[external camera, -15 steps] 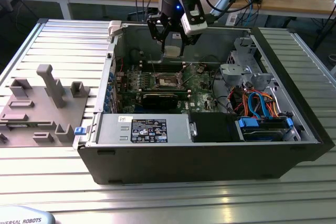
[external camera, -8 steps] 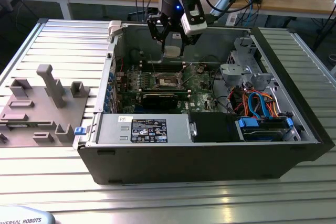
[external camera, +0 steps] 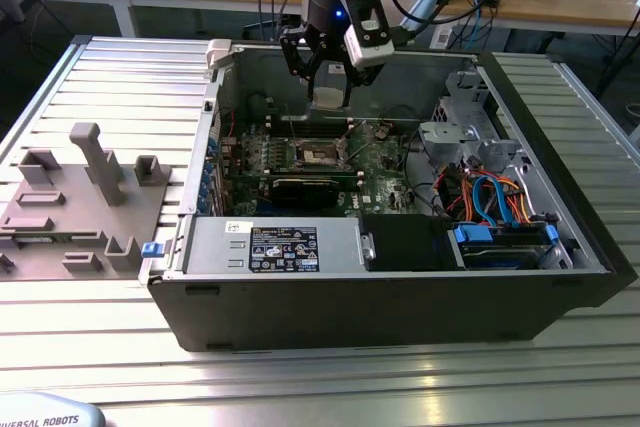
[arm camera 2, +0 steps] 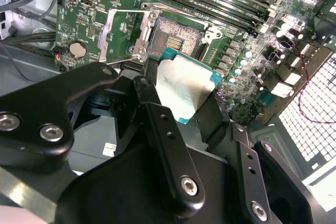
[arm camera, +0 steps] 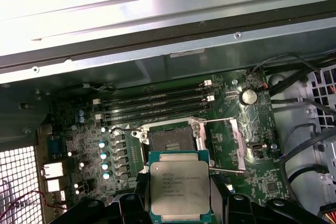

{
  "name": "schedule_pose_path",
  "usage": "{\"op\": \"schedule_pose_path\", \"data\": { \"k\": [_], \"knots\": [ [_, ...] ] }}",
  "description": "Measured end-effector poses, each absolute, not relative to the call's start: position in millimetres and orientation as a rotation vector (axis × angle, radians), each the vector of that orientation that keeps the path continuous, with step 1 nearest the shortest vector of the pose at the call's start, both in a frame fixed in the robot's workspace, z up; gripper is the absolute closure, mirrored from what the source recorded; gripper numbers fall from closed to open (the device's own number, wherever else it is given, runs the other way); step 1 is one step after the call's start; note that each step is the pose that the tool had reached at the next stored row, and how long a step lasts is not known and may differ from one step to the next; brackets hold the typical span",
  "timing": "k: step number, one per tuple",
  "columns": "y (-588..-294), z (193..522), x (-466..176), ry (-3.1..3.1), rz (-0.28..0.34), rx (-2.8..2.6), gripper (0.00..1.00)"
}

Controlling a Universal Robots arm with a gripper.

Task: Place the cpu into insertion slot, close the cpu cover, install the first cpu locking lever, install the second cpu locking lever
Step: 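Place the cpu into insertion slot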

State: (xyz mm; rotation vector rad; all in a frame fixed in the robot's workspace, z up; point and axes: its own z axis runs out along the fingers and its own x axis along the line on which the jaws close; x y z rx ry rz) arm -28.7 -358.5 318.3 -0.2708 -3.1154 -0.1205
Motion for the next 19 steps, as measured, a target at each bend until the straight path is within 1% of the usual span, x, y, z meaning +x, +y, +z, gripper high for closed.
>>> {"op": "schedule_pose_path", "data": {
  "k": [19],
  "knots": [
    [-358.5,318.2,-28.7,-3.114,-0.120,-0.299,0.46]
  ]
}}
